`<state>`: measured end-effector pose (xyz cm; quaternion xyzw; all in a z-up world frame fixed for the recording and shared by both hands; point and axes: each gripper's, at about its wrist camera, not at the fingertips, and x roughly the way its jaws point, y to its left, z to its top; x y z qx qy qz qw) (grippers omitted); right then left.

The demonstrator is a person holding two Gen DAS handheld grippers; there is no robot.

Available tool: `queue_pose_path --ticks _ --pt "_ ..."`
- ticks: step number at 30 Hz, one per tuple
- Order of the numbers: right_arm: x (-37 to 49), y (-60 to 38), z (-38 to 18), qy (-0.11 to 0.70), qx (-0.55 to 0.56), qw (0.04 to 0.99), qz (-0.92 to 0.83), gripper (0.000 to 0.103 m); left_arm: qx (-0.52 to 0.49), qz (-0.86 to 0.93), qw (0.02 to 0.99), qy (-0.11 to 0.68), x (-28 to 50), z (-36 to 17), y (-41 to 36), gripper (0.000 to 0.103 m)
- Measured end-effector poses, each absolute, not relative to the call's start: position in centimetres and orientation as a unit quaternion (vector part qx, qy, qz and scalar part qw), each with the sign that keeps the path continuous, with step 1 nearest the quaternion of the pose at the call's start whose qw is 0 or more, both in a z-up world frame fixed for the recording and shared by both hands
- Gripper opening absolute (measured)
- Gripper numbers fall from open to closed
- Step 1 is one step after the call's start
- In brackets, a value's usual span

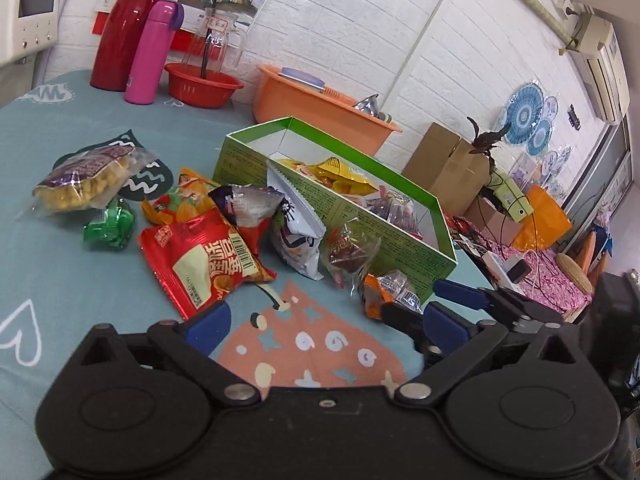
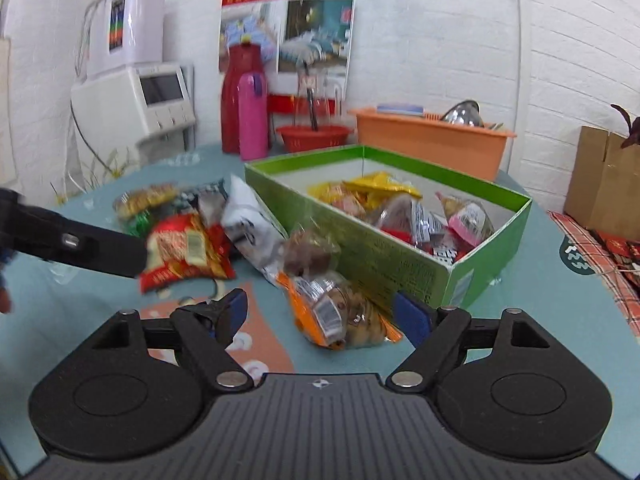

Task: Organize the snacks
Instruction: 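Grasp the orange-and-clear nut bag with both grippers, then carry the nut bag into the green box and open both grippers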

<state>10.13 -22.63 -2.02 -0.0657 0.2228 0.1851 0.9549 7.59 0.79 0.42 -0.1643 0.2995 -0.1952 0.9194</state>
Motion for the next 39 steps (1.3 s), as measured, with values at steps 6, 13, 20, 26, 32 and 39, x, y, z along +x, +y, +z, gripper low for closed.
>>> queue_pose_path --ticks 6,13,20,26,32,39 --pt "12.7 -21.3 -3.3 0.251 -0.102 0.943 0.191 0.094 -0.178 -0.211 0.911 0.305 7.5 0.3 1.1 0.103" --pt "8.3 -20.7 -2.9 0.25 -0.092 0.921 0.283 0.103 -0.18 -0.25 0.888 0.341 8.6 -1.2 -0.5 0.103" --pt "6.8 -21.1 -3.2 0.249 -0.094 0.924 0.275 0.103 -0.174 -0.267 0.877 0.361 10.1 -2.2 -2.3 0.103" --pt "7.6 -20.6 -3.3 0.256 -0.09 0.922 0.278 0.103 -0.175 -0.264 0.873 0.37 11.3 -2.7 -2.9 0.103" --pt "8.2 -19.7 -3.6 0.272 -0.108 0.918 0.266 0.086 -0.169 -0.261 0.873 0.377 11.8 -3.1 -3.4 0.065" --pt "7.2 -20.6 -1.7 0.23 -0.1 0.932 0.263 0.08 -0.156 -0.274 0.89 0.33 10.5 0.2 -3.7 0.064"
